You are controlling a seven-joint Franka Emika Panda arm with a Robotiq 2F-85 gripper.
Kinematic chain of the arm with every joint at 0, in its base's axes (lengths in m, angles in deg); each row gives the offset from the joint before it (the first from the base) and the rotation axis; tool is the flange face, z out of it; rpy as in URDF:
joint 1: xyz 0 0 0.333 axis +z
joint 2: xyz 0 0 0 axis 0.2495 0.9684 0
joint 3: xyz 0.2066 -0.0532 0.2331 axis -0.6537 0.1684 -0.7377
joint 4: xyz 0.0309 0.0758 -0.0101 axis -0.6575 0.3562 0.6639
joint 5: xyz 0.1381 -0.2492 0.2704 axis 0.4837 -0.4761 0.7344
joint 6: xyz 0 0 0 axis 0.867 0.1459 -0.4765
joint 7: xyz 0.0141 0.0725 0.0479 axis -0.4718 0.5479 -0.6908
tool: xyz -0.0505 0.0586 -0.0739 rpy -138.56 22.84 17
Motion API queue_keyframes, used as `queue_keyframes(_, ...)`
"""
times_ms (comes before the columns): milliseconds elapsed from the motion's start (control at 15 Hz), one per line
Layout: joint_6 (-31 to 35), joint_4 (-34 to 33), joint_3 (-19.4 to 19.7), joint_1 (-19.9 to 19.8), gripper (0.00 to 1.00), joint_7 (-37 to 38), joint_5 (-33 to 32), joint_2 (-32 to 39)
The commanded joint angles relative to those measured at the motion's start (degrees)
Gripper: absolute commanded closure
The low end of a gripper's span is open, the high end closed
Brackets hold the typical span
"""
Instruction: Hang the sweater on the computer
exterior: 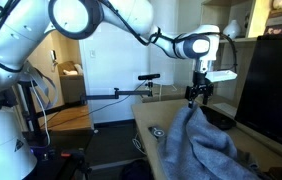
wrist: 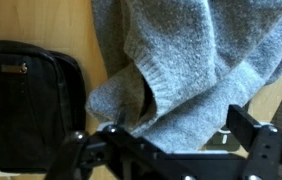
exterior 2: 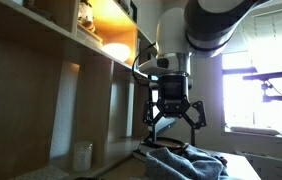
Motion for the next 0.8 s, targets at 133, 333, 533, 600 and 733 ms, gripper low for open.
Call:
queue_keyframes(133, -0.23, -0.31, -0.08, 0.02, 0.00, 0.08, -0.09, 0.14)
queue_keyframes(333, -2.66, -2.80, 0.17, 0.40, 0.00, -0.09, -0.42, 1.92)
queue_keyframes(533, -5.52, -5.74, -0.04, 0.18, 0.00, -0.73, 0.10, 4.97)
queue_keyframes(600, -6.52, -6.88, -0.09, 0.07, 0.00, -0.66, 0.38, 6.16)
queue_keyframes(733, -8.76, -9.23, -0.19, -0.14, 0.00, -1.24, 0.63, 8.36)
